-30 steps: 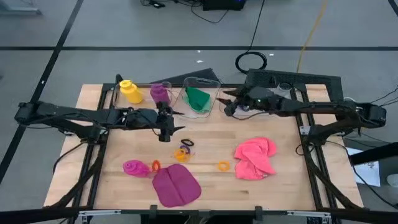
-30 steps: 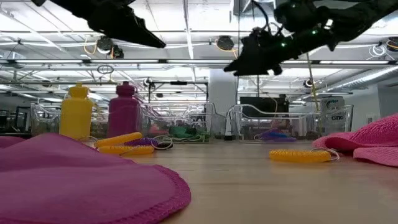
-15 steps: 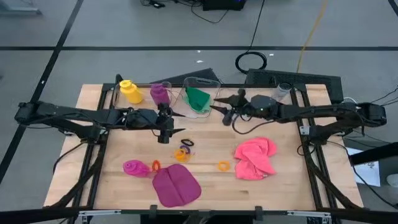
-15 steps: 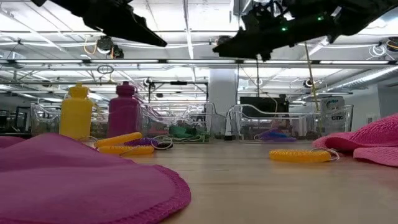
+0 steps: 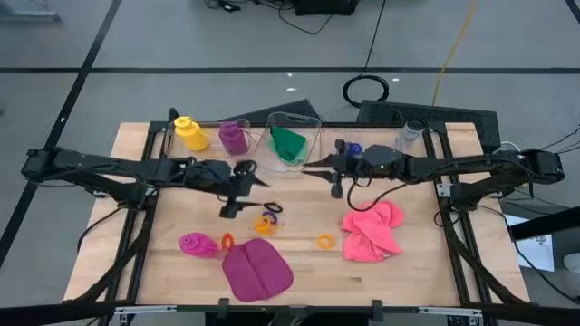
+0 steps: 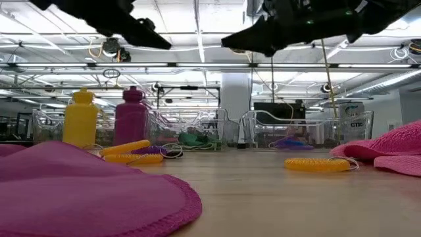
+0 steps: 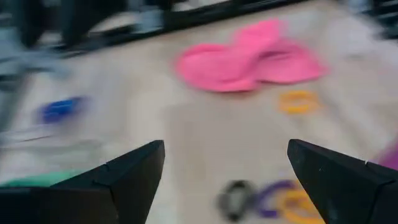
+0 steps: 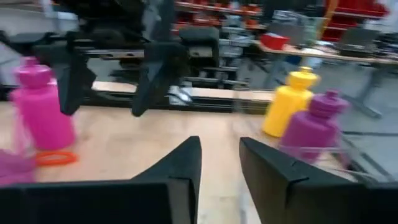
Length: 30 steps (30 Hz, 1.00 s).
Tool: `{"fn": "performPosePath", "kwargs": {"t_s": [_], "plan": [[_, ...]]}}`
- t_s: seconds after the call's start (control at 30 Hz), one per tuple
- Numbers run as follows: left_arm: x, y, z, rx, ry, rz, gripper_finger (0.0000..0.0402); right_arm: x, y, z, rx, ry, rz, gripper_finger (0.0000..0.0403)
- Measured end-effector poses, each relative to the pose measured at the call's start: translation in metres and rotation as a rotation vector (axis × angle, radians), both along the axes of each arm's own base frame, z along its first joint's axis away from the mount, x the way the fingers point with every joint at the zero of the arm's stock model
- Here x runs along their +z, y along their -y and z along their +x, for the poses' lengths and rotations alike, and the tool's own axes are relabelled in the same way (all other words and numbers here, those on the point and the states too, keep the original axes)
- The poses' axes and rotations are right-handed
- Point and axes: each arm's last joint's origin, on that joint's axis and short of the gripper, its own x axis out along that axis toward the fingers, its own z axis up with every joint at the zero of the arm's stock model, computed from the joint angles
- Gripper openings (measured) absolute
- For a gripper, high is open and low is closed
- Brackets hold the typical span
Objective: Pick & Place Sports Items
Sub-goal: Put the black spring keychain into the right transparent bin
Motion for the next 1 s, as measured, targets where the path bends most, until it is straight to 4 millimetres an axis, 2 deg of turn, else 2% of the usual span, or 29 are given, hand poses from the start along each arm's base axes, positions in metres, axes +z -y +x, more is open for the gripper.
{"fn": "performPosePath", "kwargs": {"t_s": [0.2,0.47,0.6,0.77,1.0], "plan": [[-0.017,0.007,0.002,-0.012,-0.149,-0.122,0.0285,-0.008,-0.002,-0.001,0.051,-0.08,0.028,0.006],[-0.068,0.029,0.035,-0.082,-0.285,-0.087,0.0285,-0.026,-0.017,-0.004,0.097,-0.273,0.049,0.0059],[-0.091,0.033,0.043,-0.102,-0.359,-0.063,0.0285,-0.029,-0.03,-0.004,0.142,-0.311,0.045,0.0059],[-0.105,0.033,0.046,-0.088,-0.424,-0.066,0.0285,-0.029,-0.043,-0.004,0.192,-0.311,-0.003,0.0059],[-0.118,0.032,0.045,-0.07,-0.503,-0.07,0.0285,-0.029,-0.047,-0.004,0.204,-0.31,-0.018,0.0059]]}}
